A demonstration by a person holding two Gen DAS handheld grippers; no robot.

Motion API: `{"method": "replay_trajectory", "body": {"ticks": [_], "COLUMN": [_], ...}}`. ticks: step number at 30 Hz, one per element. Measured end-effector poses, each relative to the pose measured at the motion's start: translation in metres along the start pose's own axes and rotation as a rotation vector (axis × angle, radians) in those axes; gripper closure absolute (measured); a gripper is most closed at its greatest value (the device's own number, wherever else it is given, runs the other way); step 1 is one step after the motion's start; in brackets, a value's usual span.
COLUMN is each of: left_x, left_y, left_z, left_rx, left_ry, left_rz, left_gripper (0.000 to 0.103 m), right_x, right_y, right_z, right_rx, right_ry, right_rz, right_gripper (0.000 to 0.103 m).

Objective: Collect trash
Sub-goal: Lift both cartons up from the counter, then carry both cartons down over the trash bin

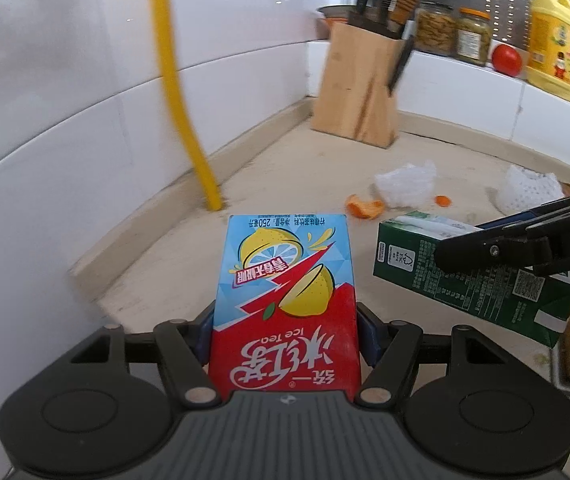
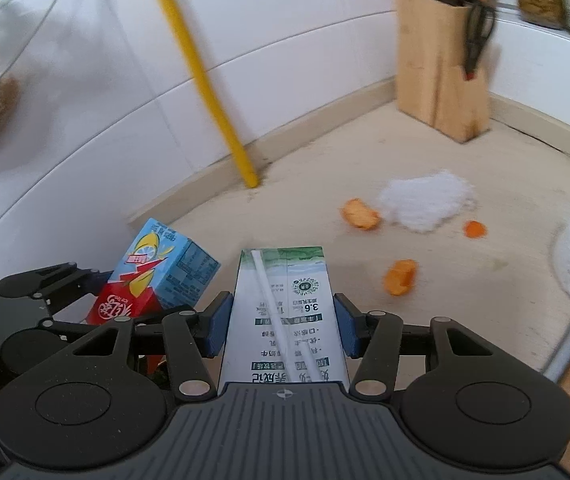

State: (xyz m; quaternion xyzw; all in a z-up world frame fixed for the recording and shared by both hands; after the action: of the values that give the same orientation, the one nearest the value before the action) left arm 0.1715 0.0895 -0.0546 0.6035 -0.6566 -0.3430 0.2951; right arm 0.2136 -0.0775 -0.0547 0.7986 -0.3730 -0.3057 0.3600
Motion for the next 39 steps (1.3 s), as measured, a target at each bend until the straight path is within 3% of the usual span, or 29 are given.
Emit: {"method": "replay_trajectory", "body": {"ticks": [21, 31, 39], "left_x": [-0.097, -0.133, -0.159], "left_y": [0.052, 0.071, 0.067], "left_z": [0.072, 0.108, 0.143], "left_rx": [0.007, 0.019, -0.019], "left_ry": [0.209, 0.295, 0.375], "left_rz": [-0.169, -0.215, -0.240], "left_gripper": [0.042, 0.042, 0.042], "right_x": [-0.117, -0.170, -0.200], "right_y": [-0.043, -0.061, -0.087], "right_z": [-0.005, 0.005, 0.021], "right_rx": [-0.069, -0.092, -0.139], "right_ry": [0.215, 0.290, 0.313], "right_rz": [-0.147, -0.177, -0.183], "right_gripper": [0.042, 0.042, 0.042]}}
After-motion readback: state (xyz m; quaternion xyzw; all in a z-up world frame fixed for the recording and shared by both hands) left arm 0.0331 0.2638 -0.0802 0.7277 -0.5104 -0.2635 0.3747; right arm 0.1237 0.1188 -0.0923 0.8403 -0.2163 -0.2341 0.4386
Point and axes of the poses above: each gripper's, at about its wrist camera, not at the fingertips, and y roughly against the way its jaws point, x to its right, z to its underside, the point moved 5 cm from there along -y, roughly the way its jaws point, and after that the axes turned 12 degrees about -x, right-handed, at the moved point
